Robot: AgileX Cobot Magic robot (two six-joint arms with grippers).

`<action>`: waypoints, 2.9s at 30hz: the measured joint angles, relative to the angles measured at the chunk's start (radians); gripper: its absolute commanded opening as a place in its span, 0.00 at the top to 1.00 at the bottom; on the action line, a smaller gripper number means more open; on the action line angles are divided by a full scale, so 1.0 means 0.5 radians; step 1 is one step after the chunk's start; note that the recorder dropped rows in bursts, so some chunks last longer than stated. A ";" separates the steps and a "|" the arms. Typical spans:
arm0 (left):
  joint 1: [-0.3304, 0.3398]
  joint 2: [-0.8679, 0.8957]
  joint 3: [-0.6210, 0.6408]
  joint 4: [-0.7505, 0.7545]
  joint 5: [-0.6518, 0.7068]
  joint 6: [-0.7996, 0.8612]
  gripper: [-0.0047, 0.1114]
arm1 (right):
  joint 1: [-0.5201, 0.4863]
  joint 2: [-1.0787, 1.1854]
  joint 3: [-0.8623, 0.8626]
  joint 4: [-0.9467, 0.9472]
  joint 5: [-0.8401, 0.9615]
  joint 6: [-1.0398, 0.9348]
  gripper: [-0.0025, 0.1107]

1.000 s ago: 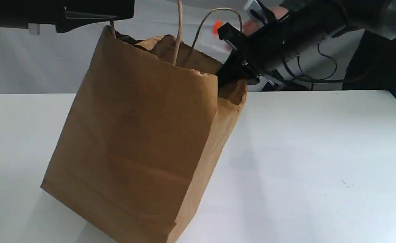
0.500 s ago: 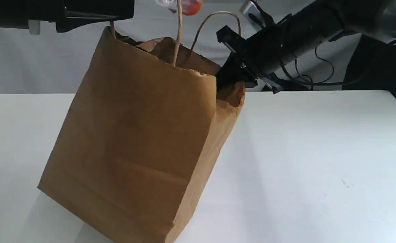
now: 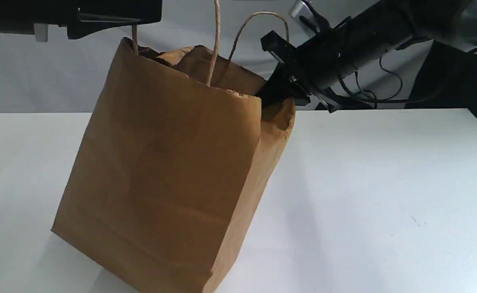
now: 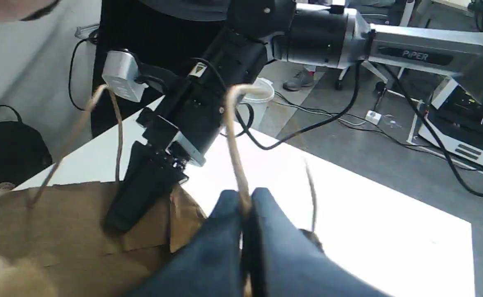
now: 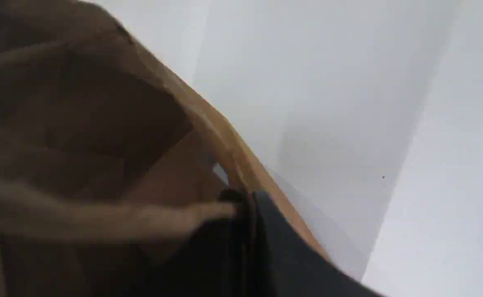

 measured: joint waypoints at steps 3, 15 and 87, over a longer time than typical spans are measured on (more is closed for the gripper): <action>0.000 0.000 0.000 0.045 0.000 -0.003 0.96 | 0.000 -0.004 0.000 0.023 0.000 0.000 0.98; 0.000 0.000 0.000 0.208 0.000 -0.232 0.96 | 0.000 -0.158 -0.035 0.034 0.000 -0.021 0.98; 0.000 0.000 0.543 -0.195 -0.509 -0.116 0.57 | 0.138 -0.122 -0.304 -0.506 -0.001 0.179 0.54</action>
